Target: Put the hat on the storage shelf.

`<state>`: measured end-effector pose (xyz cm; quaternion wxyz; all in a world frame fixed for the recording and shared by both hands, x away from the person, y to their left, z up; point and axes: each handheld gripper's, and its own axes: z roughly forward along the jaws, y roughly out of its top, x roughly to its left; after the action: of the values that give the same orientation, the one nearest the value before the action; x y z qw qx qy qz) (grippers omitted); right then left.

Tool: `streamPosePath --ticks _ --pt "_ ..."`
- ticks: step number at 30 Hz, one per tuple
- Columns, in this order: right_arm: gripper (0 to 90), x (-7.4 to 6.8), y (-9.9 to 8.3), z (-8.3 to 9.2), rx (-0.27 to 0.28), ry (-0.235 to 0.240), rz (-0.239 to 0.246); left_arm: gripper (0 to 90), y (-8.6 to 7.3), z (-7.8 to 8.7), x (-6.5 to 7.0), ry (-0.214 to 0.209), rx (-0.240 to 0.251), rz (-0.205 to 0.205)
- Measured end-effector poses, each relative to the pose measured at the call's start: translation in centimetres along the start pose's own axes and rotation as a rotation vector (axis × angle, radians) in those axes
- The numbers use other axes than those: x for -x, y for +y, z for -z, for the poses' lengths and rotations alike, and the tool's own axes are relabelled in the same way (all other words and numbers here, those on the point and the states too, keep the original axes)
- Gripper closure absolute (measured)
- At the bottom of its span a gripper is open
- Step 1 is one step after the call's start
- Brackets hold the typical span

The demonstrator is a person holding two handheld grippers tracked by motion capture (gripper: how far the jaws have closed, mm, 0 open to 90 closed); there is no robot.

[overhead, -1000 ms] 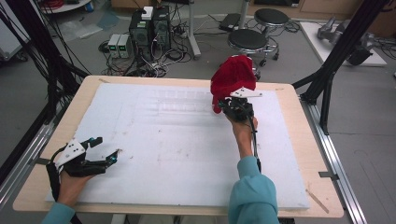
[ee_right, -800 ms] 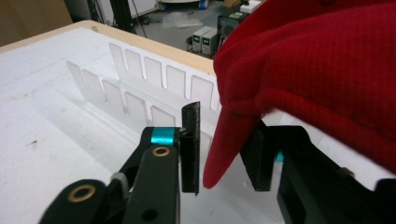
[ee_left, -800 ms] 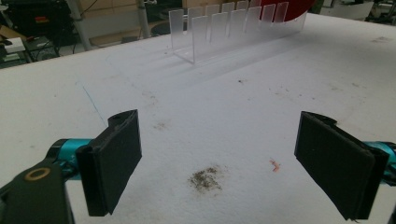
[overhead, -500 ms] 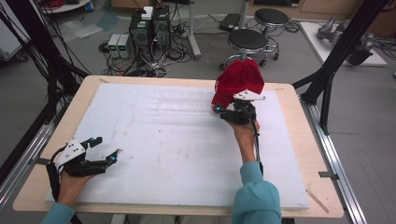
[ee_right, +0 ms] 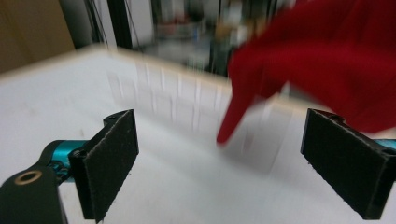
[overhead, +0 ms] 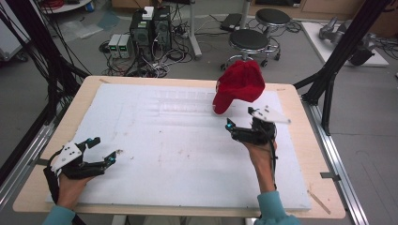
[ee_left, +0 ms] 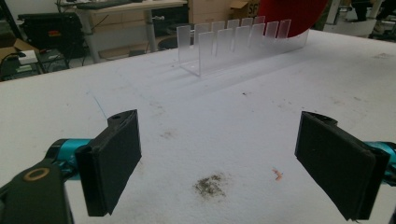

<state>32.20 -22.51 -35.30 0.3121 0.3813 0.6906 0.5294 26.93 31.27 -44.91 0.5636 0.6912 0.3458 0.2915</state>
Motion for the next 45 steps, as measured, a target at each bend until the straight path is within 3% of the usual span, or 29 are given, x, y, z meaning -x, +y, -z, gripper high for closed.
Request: streamPosePath --ticks 1,3,5,8,9,10,12,15,17,20,21,28,45 --pt "10.0 -0.2 0.0 0.7 -0.007 0.001 0.006 14.8 0.0 0.0 0.0 0.003 0.001 0.003" --pt "10.0 -0.6 -0.9 2.7 0.053 0.003 0.005 14.8 0.0 0.1 0.0 0.007 0.007 0.005" --pt "10.0 -0.7 -1.3 3.3 0.063 0.001 0.010 14.8 0.0 0.1 0.0 0.010 0.009 0.005" --pt "10.1 -0.9 -3.4 4.8 0.090 -0.008 0.000 14.8 -0.1 0.1 0.0 0.019 0.011 -0.001" --pt "10.0 -1.0 -5.1 5.4 0.101 -0.026 -0.016 14.8 -0.1 0.2 0.2 0.029 0.026 -0.011" --pt "10.0 -1.0 -5.1 5.4 0.101 -0.026 -0.016 14.8 -0.1 0.2 0.2 0.029 0.026 -0.011" --pt "10.0 -0.9 -6.8 5.7 0.126 -0.044 -0.027 14.8 -0.2 0.3 0.4 0.036 0.037 -0.028" --pt "10.0 -0.8 -8.9 5.7 0.119 -0.049 -0.067 14.8 -0.2 0.4 0.5 0.043 0.045 -0.033" --pt "10.0 -0.7 -9.1 5.4 0.067 -0.069 -0.072 14.8 -0.2 0.4 0.5 0.047 0.049 -0.034" --pt "10.1 -0.9 -9.6 5.3 0.112 -0.086 -0.049 14.8 -0.3 0.6 0.5 0.052 0.061 -0.031" --pt "10.1 -0.8 -10.0 5.1 0.087 -0.079 -0.056 14.8 -0.3 0.6 0.5 0.052 0.064 -0.028" --pt "10.1 -0.7 -10.9 5.0 0.076 -0.087 -0.076 14.8 -0.4 0.9 0.3 0.057 0.096 -0.006" --pt "10.0 -0.9 -11.2 4.7 0.072 -0.102 -0.047 14.8 -0.5 1.0 0.3 0.065 0.114 0.000"
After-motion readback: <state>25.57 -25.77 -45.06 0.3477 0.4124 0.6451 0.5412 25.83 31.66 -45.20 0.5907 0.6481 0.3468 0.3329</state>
